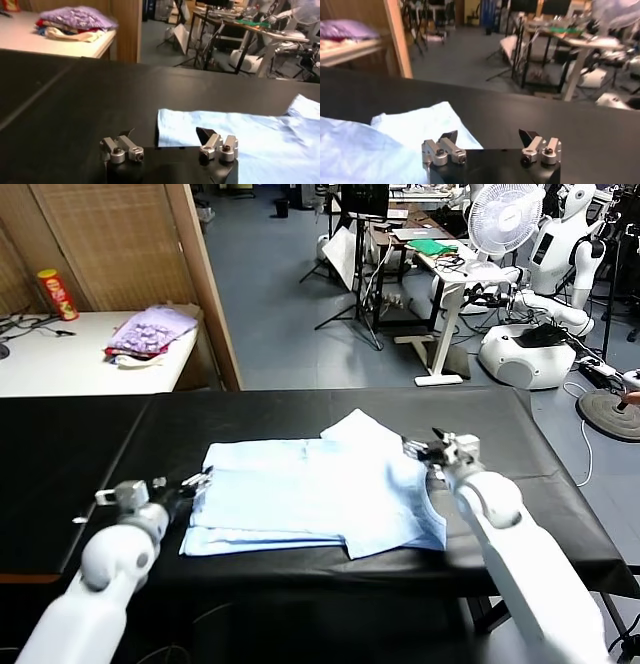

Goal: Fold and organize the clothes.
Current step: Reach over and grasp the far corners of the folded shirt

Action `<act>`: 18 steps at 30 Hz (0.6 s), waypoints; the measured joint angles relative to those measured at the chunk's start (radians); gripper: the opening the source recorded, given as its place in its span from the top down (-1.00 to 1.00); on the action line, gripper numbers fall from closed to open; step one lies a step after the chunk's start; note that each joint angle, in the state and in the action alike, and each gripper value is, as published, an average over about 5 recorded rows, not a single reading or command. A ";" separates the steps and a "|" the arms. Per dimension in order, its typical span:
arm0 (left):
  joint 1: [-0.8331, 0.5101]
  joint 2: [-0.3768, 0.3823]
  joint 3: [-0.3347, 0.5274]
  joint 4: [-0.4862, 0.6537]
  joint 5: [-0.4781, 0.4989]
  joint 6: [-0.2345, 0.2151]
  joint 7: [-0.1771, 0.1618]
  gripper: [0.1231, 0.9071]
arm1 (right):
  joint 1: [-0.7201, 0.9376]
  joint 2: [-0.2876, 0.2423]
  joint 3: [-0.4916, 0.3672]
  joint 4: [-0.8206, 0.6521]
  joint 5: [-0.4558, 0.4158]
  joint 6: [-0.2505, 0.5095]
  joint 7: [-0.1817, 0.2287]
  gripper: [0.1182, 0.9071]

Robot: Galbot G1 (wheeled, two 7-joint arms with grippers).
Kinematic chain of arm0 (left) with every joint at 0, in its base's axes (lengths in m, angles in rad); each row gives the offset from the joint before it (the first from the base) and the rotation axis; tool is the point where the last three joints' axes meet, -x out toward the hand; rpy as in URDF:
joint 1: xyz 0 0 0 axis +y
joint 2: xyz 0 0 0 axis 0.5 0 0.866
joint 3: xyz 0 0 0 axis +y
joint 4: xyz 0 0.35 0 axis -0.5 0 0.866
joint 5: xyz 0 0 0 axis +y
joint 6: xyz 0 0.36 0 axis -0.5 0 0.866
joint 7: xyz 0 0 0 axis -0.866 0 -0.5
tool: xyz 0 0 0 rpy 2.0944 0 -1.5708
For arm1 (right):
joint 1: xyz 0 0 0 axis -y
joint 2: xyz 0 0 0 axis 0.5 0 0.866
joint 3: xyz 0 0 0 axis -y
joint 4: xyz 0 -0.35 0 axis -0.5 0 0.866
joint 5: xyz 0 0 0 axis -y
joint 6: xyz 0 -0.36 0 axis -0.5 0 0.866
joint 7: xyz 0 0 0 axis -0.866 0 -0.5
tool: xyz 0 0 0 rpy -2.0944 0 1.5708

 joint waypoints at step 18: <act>-0.272 -0.018 0.148 0.301 -0.003 0.011 0.087 -0.61 | 0.140 0.161 -0.021 -0.273 -0.059 -0.003 -0.058 -0.12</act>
